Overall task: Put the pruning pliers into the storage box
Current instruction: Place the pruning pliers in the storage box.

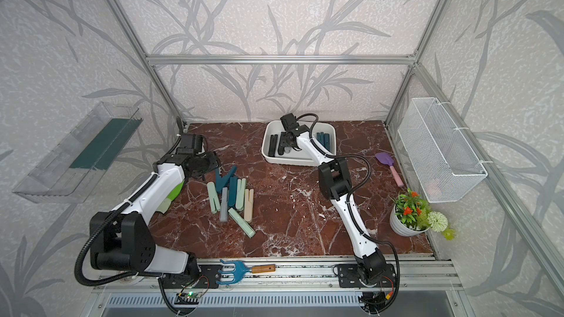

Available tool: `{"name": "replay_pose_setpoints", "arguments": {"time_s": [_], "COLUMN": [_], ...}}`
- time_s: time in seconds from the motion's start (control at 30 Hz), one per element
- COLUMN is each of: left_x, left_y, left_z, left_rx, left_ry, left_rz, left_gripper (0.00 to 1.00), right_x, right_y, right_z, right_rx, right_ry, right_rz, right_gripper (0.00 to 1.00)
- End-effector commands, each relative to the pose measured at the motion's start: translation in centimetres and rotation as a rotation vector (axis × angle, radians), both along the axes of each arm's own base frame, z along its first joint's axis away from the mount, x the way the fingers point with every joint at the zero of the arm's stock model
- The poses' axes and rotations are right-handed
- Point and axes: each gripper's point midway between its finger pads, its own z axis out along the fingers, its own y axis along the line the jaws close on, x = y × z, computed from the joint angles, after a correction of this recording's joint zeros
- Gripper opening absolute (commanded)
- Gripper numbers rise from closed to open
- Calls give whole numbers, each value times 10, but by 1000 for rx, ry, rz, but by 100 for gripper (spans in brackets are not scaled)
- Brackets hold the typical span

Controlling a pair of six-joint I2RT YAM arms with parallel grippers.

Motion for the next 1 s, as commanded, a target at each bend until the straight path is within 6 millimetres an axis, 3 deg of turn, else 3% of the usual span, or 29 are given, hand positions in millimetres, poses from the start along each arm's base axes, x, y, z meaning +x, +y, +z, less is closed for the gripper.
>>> {"name": "replay_pose_setpoints", "arguments": {"time_s": [0.0, 0.3, 0.53, 0.8, 0.97], "left_x": [-3, -2, -5, -4, -5], "left_y": [3, 1, 3, 1, 0], "left_z": [11, 11, 14, 16, 18], "left_rx": [16, 9, 15, 9, 2], "left_ry": [-15, -19, -24, -31, -36], "left_rz": [-1, -5, 0, -2, -12], "left_gripper": [63, 63, 63, 63, 63], "right_x": [-11, -5, 3, 7, 11], "right_y": [-1, -1, 7, 16, 10], "right_z": [-21, 3, -5, 6, 37], "right_rx": [-25, 20, 86, 139, 144], "right_ry": [62, 8, 36, 15, -29], "right_rz": [4, 18, 56, 71, 73], "right_gripper": [40, 41, 54, 57, 58]}}
